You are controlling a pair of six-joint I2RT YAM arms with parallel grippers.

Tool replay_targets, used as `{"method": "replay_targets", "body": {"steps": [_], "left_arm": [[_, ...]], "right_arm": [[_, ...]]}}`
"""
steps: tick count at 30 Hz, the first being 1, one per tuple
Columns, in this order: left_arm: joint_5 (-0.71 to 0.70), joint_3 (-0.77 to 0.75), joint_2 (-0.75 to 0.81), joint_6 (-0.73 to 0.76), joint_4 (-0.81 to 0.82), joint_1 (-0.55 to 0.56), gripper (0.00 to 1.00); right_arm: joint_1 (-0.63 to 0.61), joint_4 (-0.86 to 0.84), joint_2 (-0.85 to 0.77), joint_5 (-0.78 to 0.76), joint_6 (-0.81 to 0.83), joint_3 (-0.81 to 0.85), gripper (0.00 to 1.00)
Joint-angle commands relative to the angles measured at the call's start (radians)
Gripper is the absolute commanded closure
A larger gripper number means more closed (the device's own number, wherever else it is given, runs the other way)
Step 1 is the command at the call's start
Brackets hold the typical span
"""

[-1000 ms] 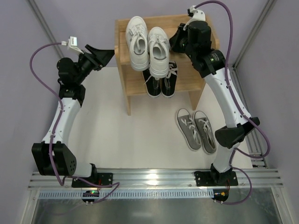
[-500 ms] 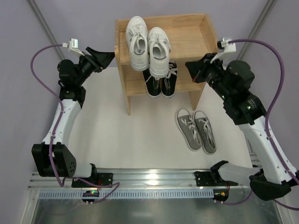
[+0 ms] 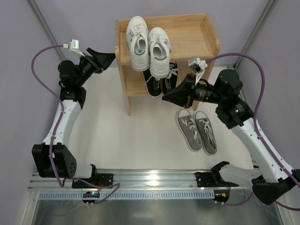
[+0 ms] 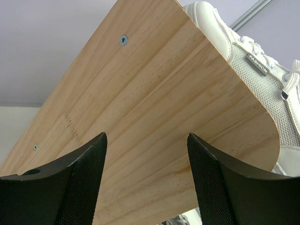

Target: Place and organize the shoes onto the shoe shelf

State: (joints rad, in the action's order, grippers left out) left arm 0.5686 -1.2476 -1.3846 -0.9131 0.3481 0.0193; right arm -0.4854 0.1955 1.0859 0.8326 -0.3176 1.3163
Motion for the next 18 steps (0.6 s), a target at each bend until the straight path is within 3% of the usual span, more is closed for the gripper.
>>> {"method": "replay_targets", "body": {"steps": [1,6,18], "left_arm": [[0.033,-0.004,0.024,0.003,0.04,-0.002,0.32],[0.034,-0.006,0.022,0.005,0.037,-0.002,0.32],[0.039,-0.003,0.027,0.011,0.031,-0.002,0.33]], "right_arm": [[-0.001,-0.131,0.049,0.201,-0.015,0.058,0.96],[0.013,-0.171,0.132,0.201,-0.038,0.15,0.96],[0.025,0.001,0.348,-0.084,0.061,0.376,0.96]]}}
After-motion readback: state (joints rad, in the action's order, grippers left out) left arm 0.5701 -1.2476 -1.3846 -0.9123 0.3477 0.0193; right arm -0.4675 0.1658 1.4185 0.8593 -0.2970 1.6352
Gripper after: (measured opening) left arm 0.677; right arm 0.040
